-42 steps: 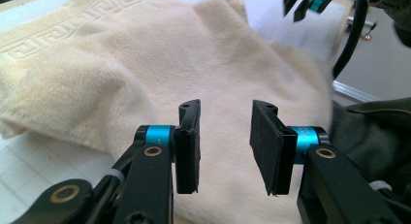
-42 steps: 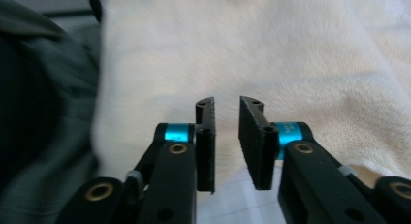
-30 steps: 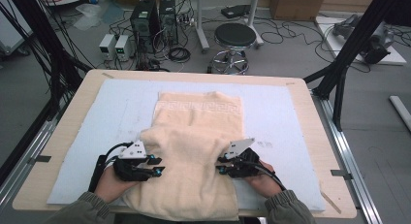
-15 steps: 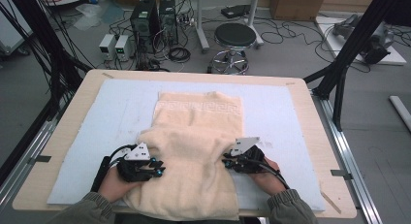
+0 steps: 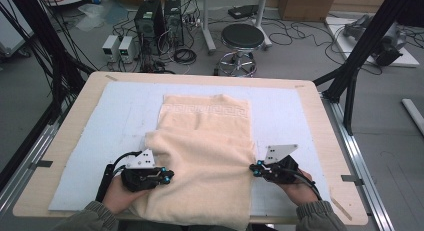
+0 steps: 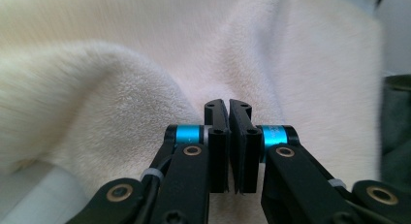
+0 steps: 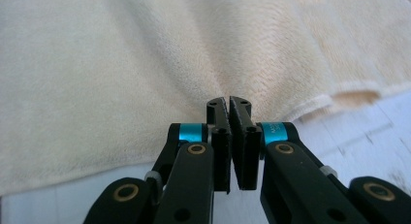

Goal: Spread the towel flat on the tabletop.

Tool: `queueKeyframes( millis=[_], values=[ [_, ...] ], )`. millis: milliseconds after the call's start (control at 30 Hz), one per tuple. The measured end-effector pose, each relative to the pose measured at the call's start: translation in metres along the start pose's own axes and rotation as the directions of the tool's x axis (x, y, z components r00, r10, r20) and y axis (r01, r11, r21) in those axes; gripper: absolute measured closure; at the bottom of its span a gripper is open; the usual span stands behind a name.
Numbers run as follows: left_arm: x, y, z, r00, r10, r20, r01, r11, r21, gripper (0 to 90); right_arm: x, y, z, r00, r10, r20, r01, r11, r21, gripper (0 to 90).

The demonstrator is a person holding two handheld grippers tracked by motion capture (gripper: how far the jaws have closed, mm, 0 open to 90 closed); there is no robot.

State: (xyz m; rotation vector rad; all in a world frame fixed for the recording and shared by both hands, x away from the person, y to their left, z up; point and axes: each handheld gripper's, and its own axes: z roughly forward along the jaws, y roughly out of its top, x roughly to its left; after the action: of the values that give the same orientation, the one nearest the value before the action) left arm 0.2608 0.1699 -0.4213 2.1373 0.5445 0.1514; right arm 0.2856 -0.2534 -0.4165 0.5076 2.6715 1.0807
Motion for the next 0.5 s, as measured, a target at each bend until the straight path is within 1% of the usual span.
queueKeyframes(
  millis=[33, 67, 100, 133, 200, 233, 300, 333, 367, 400, 433, 467, 500],
  values=[
    [-0.004, 0.003, -0.002, 0.9999, 0.007, 0.008, -0.007, 0.9998, -0.017, 85.6, 0.0, -0.002, -0.004, 1.0, 0.002, 0.005, -0.002, 1.0, 0.002, 87.6],
    [-0.007, 0.005, -0.004, 0.9998, 0.013, 0.014, -0.013, 0.9995, -0.03, 84.2, 0.0, -0.004, -0.006, 0.9999, 0.011, -0.006, -0.011, 1.0, -0.007, 86.6],
    [-0.01, 0.007, -0.009, 0.9994, 0.035, 0.007, -0.035, 0.9986, -0.04, 80.2, 0.001, -0.004, -0.007, 0.9996, 0.023, -0.018, -0.023, 0.999, -0.023, 84.3],
    [-0.009, 0.007, -0.012, 0.9992, 0.04, 0.001, -0.04, 0.9982, -0.045, 75.9, 0.002, -0.003, -0.008, 0.9993, 0.028, -0.023, -0.029, 0.999, -0.044, 81.2],
    [-0.004, 0.006, -0.018, 0.9993, 0.034, -0.018, -0.035, 0.9978, -0.056, 72.3, 0.005, 0.002, -0.008, 0.9991, 0.017, -0.038, -0.02, 0.997, -0.077, 76.7],
    [-0.004, 0.006, -0.018, 0.9993, 0.034, -0.018, -0.035, 0.9978, -0.056, 70.5, 0.006, 0.004, -0.006, 0.9989, 0.015, -0.045, -0.019, 0.996, -0.089, 75.6],
    [0.002, 0.003, -0.024, 0.9989, 0.023, -0.04, -0.025, 0.9974, -0.068, 70.4, 0.008, 0.009, -0.002, 0.9979, 0.009, -0.064, -0.015, 0.995, -0.102, 72.0],
    [0.005, 0.001, -0.027, 0.9987, 0.016, -0.049, -0.019, 0.9976, -0.066, 70.4, 0.01, 0.012, 0.001, 0.9972, 0.006, -0.074, -0.013, 0.995, -0.102, 71.4],
    [0.012, -0.005, -0.029, 0.9978, 0.013, -0.065, -0.016, 0.9989, -0.045, 70.5, 0.011, 0.014, 0.004, 0.9964, -0.005, -0.084, -0.004, 0.995, -0.104, 70.1],
    [0.016, -0.008, -0.029, 0.9976, 0.006, -0.068, -0.008, 0.9994, -0.033, 70.9, 0.013, 0.016, 0.008, 0.9944, -0.013, -0.105, 0.002, 0.995, -0.102, 69.3],
    [0.016, -0.008, -0.029, 0.9976, 0.006, -0.068, -0.008, 0.9994, -0.033, 71.2, 0.015, 0.017, 0.011, 0.9936, -0.023, -0.11, 0.012, 0.995, -0.096, 69.0],
    [0.019, -0.012, -0.029, 0.9979, -0.002, -0.065, 0.0, 0.9998, -0.02, 72.3, 0.017, 0.018, 0.015, 0.992, -0.033, -0.122, 0.022, 0.996, -0.089, 68.9],
    [0.023, -0.018, -0.025, 0.9989, -0.016, -0.044, 0.016, 0.9999, 0.005, 73.3, 0.018, 0.018, 0.018, 0.9914, -0.037, -0.125, 0.027, 0.996, -0.083, 68.7]
  ],
)
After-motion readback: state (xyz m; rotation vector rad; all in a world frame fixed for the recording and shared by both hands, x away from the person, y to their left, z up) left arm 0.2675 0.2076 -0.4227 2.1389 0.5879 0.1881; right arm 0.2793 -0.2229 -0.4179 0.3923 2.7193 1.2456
